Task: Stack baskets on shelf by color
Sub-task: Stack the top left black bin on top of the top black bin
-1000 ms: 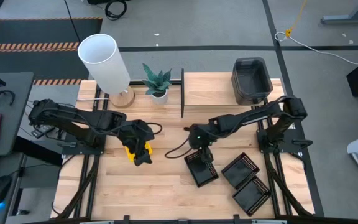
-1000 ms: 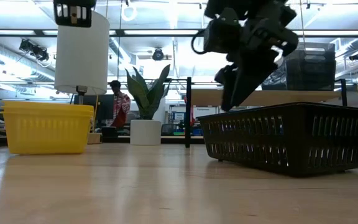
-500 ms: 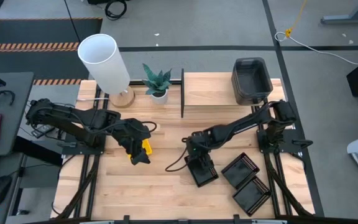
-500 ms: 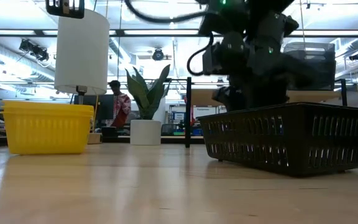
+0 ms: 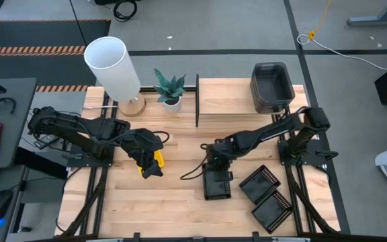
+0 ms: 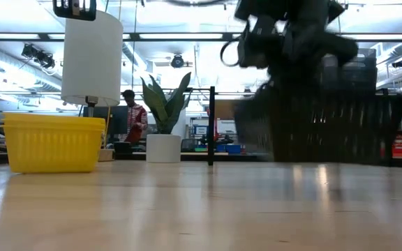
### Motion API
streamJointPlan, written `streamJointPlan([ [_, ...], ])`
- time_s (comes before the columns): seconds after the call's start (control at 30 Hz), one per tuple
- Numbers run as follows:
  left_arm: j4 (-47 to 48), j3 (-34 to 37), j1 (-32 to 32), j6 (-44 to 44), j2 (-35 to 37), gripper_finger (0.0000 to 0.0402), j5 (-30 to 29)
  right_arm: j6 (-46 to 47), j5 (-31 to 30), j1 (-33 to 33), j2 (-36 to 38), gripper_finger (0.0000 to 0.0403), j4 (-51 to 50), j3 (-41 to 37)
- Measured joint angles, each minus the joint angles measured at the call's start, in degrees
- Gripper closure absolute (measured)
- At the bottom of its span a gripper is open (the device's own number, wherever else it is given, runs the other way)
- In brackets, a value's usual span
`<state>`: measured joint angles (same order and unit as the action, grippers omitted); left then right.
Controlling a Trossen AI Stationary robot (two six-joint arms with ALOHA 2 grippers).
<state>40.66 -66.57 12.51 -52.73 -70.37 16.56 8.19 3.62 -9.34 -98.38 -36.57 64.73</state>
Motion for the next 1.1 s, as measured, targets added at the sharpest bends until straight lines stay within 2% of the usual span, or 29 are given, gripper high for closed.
streamJointPlan([
  [0.43, -0.04, 0.0, 0.0, -0.02, 0.0, 0.023, -5.14, 16.21, 0.26, -3.69, 16.76, 0.0396, -12.44, -1.3],
  [0.83, -0.16, 0.0, 0.0, -0.37, -0.02, 0.023, -7.82, 31.31, 2.03, -7.62, 25.92, 0.0396, -27.81, -6.57],
  [0.97, -0.17, 0.0, 0.0, -0.35, -0.02, 0.023, -7.97, 36.93, 2.01, -8.21, 28.65, 0.0396, -30.43, -9.24],
  [1.1, -0.2, 0.0, 0.0, -0.3, -0.02, 0.023, -7.97, 38.36, 2.59, -9.47, 30.14, 0.0396, -32.1, -11.11],
])
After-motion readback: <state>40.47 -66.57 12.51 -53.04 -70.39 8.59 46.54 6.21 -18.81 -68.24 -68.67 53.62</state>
